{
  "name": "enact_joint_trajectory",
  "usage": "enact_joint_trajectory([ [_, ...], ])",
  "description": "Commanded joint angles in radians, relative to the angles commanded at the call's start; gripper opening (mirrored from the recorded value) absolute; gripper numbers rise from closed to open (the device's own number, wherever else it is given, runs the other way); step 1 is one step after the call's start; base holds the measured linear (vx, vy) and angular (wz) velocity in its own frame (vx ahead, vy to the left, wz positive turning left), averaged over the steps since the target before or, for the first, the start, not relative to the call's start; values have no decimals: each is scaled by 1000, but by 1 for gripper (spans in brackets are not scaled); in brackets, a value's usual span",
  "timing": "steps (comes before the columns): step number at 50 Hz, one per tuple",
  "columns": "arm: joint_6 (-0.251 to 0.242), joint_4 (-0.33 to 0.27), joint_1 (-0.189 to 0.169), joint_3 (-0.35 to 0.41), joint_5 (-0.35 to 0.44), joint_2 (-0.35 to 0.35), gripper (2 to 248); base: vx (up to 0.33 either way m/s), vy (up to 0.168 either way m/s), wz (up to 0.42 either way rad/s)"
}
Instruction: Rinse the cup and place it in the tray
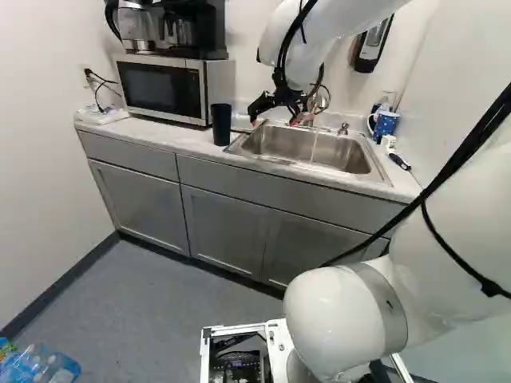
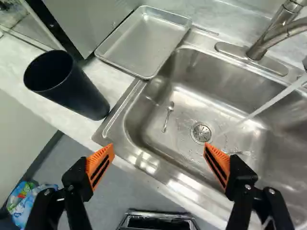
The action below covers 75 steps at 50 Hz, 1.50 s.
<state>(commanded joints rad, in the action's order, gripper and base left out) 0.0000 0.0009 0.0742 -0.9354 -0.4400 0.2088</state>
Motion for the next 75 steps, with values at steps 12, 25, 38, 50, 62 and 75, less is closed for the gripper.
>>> enact_joint_trajectory([
  [12, 0, 0, 45, -6, 0, -7, 247, 0, 0, 0],
  [25, 0, 0, 92, -16, 0, -18, 247, 0, 0, 0],
  [38, 0, 0, 139, -28, 12, -34, 247, 0, 0, 0],
  [50, 0, -2, 179, -49, 55, -83, 247, 0, 0, 0],
  [62, 0, -7, 213, -58, 111, -123, 247, 0, 0, 0],
  [75, 0, -7, 234, -62, 204, -158, 247, 0, 0, 0],
])
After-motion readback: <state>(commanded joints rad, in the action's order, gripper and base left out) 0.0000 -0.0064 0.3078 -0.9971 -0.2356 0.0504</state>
